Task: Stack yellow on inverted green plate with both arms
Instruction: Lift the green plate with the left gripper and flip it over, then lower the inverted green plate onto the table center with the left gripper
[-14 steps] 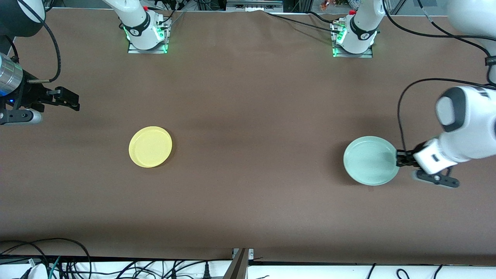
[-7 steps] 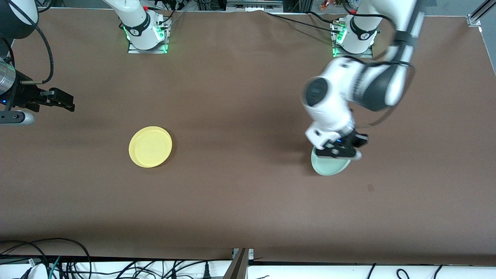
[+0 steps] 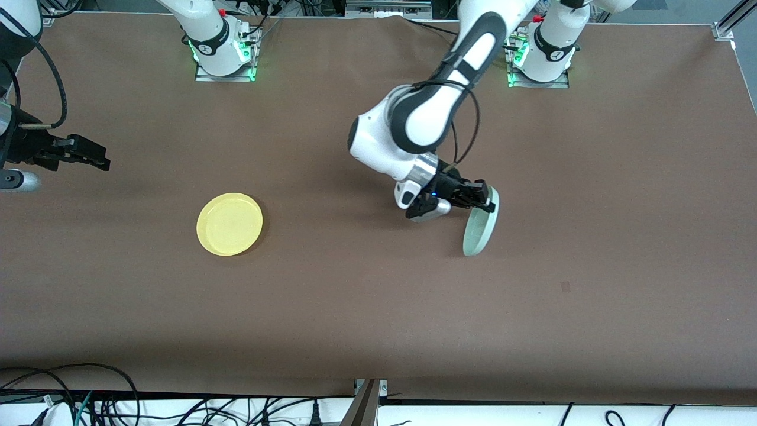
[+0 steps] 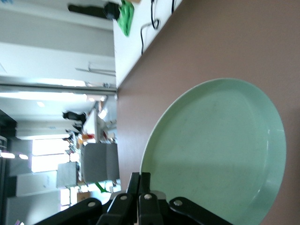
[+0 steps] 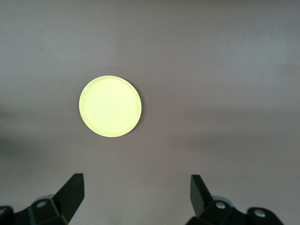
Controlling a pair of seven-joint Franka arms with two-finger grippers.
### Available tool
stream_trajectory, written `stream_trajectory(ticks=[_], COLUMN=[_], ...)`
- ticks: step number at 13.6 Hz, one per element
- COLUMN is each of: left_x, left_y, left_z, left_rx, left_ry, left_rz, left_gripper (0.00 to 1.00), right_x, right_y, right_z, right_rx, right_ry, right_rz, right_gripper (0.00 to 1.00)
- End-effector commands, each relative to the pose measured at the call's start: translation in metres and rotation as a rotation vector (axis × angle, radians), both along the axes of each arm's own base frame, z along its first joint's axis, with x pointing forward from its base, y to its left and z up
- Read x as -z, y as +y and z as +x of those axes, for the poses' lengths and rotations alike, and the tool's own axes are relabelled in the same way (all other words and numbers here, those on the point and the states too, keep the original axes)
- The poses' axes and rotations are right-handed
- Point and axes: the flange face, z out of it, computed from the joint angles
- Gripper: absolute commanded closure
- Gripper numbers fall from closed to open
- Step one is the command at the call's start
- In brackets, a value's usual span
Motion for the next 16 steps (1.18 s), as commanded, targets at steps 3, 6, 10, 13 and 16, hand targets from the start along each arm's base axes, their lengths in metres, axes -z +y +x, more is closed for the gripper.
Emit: stream_trajectory(ticks=[3,6,10,13,16], left_x=[0.026,0.065,0.096,0.103,0.112], left_y=[-0.080,-0.126,-0.141,-0.153,-0.156], left_z=[-0.058,-0.104,-0.122,-0.128,-0.136], left_rx=[0.254,0.437,0.506,0.551,0.504], left_ry=[-0.086,-0.068,-0.119,-0.100,-0.012], left_rz=[0.127,0.054,0.052,-0.038,-0.138], left_gripper=[1.00,1.00,1.00,1.00,0.81], right_x=[-0.002,0.002,0.016,0.018,0.021], right_y=[-0.001,-0.001,0.000,-0.002,-0.002], right_z=[0.000,0.002,0.012,0.015,0.016], right_rx=[-0.006,-0.008,-0.002,-0.004,0.009], right_ry=[-0.001,0.003,0.017,0.008,0.011], right_rz=[0.014,0.008,0.005,0.008,0.011], right_gripper=[0.00,0.00,0.00,0.00,0.00])
